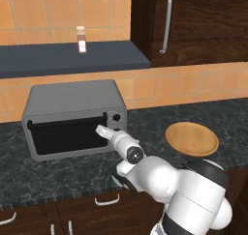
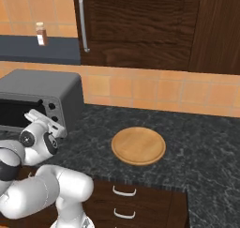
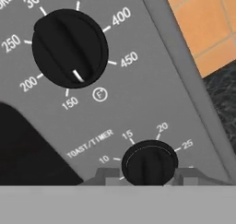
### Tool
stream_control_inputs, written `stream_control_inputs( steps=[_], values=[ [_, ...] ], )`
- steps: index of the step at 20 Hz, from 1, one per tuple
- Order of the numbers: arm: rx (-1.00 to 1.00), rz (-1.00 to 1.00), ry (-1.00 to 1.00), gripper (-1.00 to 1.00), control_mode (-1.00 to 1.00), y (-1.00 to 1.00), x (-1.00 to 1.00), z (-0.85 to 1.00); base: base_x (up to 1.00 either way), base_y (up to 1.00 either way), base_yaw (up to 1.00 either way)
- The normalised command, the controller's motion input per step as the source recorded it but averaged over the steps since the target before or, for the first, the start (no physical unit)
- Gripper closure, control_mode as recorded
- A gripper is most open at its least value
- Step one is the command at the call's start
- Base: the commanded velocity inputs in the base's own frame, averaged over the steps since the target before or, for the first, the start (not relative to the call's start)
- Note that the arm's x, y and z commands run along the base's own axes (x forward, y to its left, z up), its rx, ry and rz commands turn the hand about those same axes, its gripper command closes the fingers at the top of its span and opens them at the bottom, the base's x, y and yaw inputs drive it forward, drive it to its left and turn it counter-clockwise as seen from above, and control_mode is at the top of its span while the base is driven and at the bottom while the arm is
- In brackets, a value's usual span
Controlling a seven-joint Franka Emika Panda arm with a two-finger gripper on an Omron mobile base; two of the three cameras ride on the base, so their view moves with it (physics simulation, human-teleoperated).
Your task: Pick up the kebab skewer and baguette bread, and place them inside the toaster oven. Close the toaster oven door and start by setting the timer.
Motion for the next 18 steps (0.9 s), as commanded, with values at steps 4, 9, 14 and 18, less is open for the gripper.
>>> stream_control_inputs(
  steps=[4, 9, 14, 18],
  values=[
    [0.36, 0.04, -0.05, 1.0, -1.0, -0.07, 0.06, 0.0, 0.0, 0.0, 0.0],
    [0.39, 0.02, -0.09, 1.0, -1.0, -0.02, 0.04, 0.01, 0.0, 0.0, 0.0],
    [0.42, 0.04, -0.22, 1.0, -1.0, 0.0, 0.07, 0.2, 0.0, 0.0, 0.0],
    [0.44, 0.1, -0.39, 1.0, -1.0, -0.01, 0.02, 0.46, 0.0, 0.0, 0.0]
  ],
)
